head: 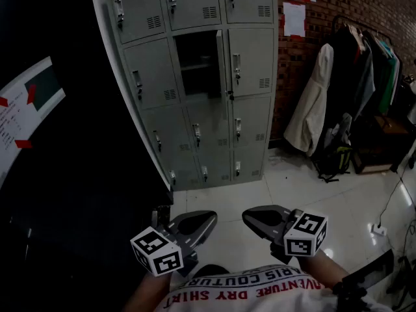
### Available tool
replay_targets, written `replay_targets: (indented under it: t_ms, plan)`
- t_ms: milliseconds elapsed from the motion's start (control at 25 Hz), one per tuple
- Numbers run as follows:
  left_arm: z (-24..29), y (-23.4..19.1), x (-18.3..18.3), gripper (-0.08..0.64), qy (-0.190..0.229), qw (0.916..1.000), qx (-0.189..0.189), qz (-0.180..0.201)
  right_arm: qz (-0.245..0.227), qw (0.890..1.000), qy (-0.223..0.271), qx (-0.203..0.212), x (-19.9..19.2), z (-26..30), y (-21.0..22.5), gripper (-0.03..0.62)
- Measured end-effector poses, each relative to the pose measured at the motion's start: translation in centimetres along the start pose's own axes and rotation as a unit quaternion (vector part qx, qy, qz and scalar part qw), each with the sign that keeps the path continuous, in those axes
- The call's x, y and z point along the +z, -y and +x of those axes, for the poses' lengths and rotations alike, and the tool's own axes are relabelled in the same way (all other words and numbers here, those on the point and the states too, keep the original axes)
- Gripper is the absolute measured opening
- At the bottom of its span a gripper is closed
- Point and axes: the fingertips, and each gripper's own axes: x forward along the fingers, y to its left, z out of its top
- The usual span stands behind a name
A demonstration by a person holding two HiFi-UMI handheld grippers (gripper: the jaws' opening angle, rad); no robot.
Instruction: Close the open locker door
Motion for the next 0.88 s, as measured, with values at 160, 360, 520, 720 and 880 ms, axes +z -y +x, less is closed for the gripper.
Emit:
replay_targets:
  t_ms: [160, 360, 520, 720, 880]
  plan:
    - [0.2, -0.5, -1.1, 0.005, -0.007, 1.0000, -0.002, -0.006, 0.003, 1.000, 0.000, -0.007, -0.9, -0.4, 1.0, -0.005]
    - [2.1, -3.0, -1.1, 0.005, -0.006, 1.0000, -0.006, -0.002, 0.013, 0.999, 0.024, -0.035, -1.1, -0.2, 4.4, -0.005]
    - [4.7, -6.1, -0.6, 0.005, -0.001, 0.9997, -0.024, 0.010, 0.011, 0.998, 0.022, -0.056, -1.1, 1.0, 8.3, -0.005]
    - [9.2, -13.5, 1.6, 0.005, -0.001, 0.9990, -0.043, 0.008, 0.011, 0.996, 0.025, -0.083, 1.4, 4.3, 15.5, -0.005]
    - [12.9, -20.8, 5.1, 0.005, -0.007, 0.9987, -0.042, 0.029, 0.015, 0.994, 0.038, -0.105, 5.6, 8.1, 22.5, -0.005]
